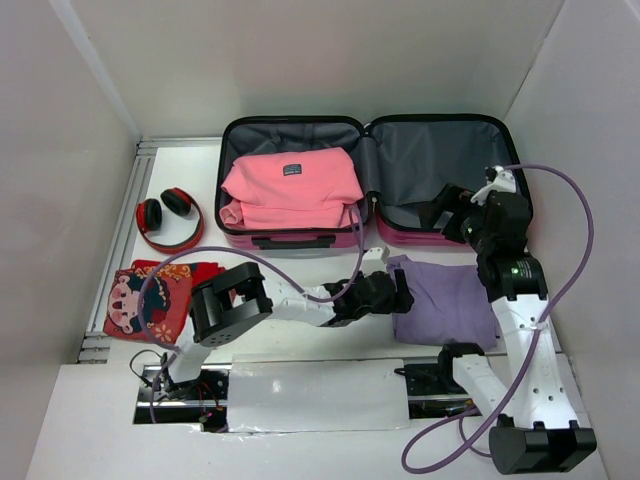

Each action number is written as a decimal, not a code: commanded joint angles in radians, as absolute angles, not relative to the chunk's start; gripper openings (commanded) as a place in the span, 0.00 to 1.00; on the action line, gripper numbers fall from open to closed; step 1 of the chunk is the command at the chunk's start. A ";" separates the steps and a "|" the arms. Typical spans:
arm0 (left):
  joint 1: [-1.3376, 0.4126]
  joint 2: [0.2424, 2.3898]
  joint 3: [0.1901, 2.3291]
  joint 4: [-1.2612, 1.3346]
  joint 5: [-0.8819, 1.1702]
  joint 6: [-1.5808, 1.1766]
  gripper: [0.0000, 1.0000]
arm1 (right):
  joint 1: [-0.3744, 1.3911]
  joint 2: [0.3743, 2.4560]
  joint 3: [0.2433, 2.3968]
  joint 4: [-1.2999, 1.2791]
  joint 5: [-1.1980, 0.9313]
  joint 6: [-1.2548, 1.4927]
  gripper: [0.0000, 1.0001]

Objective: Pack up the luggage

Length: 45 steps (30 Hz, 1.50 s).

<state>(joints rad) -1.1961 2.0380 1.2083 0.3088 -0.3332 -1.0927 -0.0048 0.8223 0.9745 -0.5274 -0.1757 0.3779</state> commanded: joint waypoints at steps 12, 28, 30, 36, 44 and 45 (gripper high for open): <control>-1.206 2.194 1.327 0.073 -0.442 -1.198 0.42 | -0.009 0.773 0.992 -0.580 -0.149 0.394 0.97; -1.054 1.827 0.879 0.080 -0.345 -1.031 0.00 | -0.009 0.782 0.782 -0.551 -0.262 0.425 0.96; -1.043 1.740 0.799 0.060 -0.327 -1.017 0.00 | -0.009 0.782 0.729 -0.539 -0.299 0.425 0.96; -1.043 1.556 0.585 -0.035 -0.336 -1.115 0.00 | -0.009 0.761 0.623 -0.552 -0.349 0.416 0.96; -0.999 1.384 0.447 -0.126 -0.380 -1.181 0.00 | 0.054 0.781 0.459 -0.473 -0.377 0.469 0.94; -0.990 1.373 0.436 -0.126 -0.380 -1.181 0.00 | 0.075 0.781 0.447 -0.445 -0.390 0.482 0.94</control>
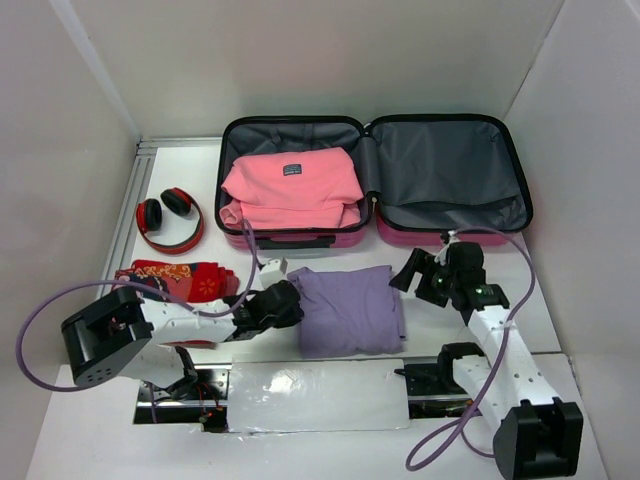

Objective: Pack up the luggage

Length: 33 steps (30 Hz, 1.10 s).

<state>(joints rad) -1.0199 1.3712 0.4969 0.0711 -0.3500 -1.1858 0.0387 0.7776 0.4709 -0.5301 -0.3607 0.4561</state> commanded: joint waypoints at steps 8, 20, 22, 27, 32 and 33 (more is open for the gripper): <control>-0.927 1.287 0.382 -0.081 -0.351 -1.104 0.00 | 0.258 0.908 0.308 -0.252 -0.359 0.554 0.84; -0.927 1.332 0.403 -0.075 -0.336 -1.095 0.00 | 0.420 1.060 0.308 -0.130 -0.189 0.620 0.00; -0.896 1.298 0.435 -0.106 -0.345 -1.066 0.00 | 0.420 0.996 0.359 -0.188 -0.179 0.597 0.00; -0.847 1.067 0.540 -0.207 -0.363 -0.962 0.00 | 0.420 0.907 0.576 -0.291 -0.179 0.552 0.00; -0.732 0.921 0.733 -0.295 -0.338 -0.795 0.00 | 0.430 0.998 0.811 -0.304 -0.189 0.480 0.00; -0.704 0.910 0.761 -0.295 -0.319 -0.773 0.00 | 0.430 1.029 0.906 -0.304 -0.198 0.471 0.00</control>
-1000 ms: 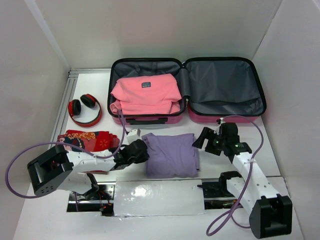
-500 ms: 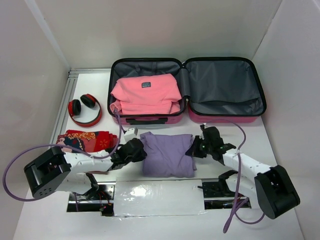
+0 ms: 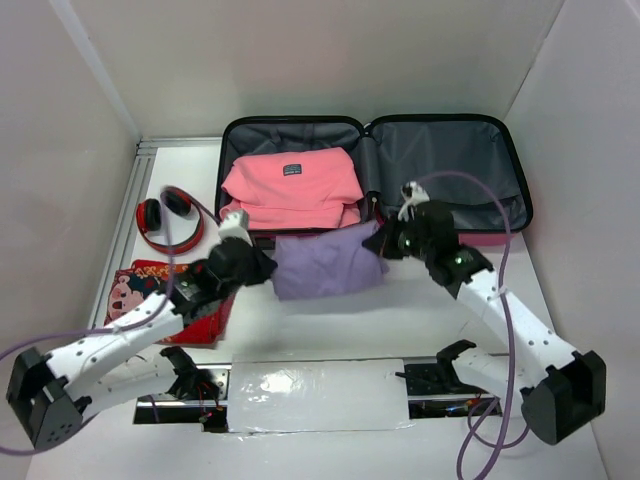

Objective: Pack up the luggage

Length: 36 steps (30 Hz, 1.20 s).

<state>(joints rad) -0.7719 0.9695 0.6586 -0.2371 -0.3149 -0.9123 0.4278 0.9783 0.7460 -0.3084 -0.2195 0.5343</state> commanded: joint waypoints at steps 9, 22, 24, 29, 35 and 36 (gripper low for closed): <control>-0.295 1.167 1.180 -0.221 -0.002 -0.589 0.00 | 0.385 1.460 1.362 -0.230 -0.271 0.390 0.00; -0.120 1.630 1.523 -0.201 0.230 -0.554 0.00 | 0.333 2.081 2.052 -0.391 -0.397 0.339 0.00; -0.120 1.650 1.490 -0.173 0.244 -0.554 0.00 | 0.333 2.101 1.989 -0.368 -0.397 0.339 0.00; -0.110 1.704 1.421 -0.156 0.255 -0.572 0.00 | 0.313 2.126 1.890 -0.320 -0.409 0.360 0.00; -0.098 1.778 1.355 -0.167 0.195 -0.583 0.00 | 0.304 2.223 1.894 -0.362 -0.396 0.316 0.10; -0.083 1.790 1.367 -0.187 0.181 -0.571 0.01 | 0.304 2.232 1.914 -0.379 -0.396 0.304 0.36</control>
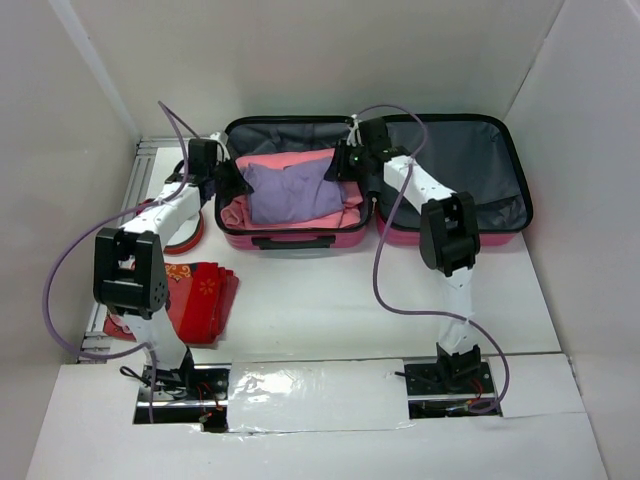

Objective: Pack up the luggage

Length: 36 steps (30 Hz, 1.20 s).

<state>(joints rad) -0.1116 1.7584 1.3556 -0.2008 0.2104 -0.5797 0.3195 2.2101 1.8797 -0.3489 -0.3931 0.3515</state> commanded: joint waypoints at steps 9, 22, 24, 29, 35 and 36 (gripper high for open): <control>-0.089 1.632 1.453 -0.274 0.169 -0.472 0.84 | 0.295 2.043 1.925 -0.492 -0.291 0.232 0.87; 0.012 1.139 1.159 -0.573 -0.007 -0.526 1.00 | 0.414 1.746 1.659 -0.421 -0.350 0.219 0.86; 0.023 0.976 1.055 -0.650 -0.096 -0.607 0.96 | 0.460 1.668 1.547 -0.372 -0.350 0.265 0.87; 0.006 0.809 0.804 -0.699 -0.161 -0.842 0.85 | 0.491 1.589 1.318 -0.247 -0.396 0.356 0.90; -0.020 0.752 0.554 -0.741 -0.310 -1.147 0.58 | 0.500 1.499 1.217 -0.222 -0.384 0.394 0.83; -0.020 0.752 0.533 -0.741 -0.348 -1.170 0.46 | 0.500 1.477 1.204 -0.222 -0.383 0.394 0.82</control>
<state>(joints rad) -0.0139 0.7620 0.5705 -0.7166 -0.2153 -0.9997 0.4984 1.5997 1.2114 -0.3141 -0.3786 0.3698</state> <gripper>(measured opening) 0.510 0.828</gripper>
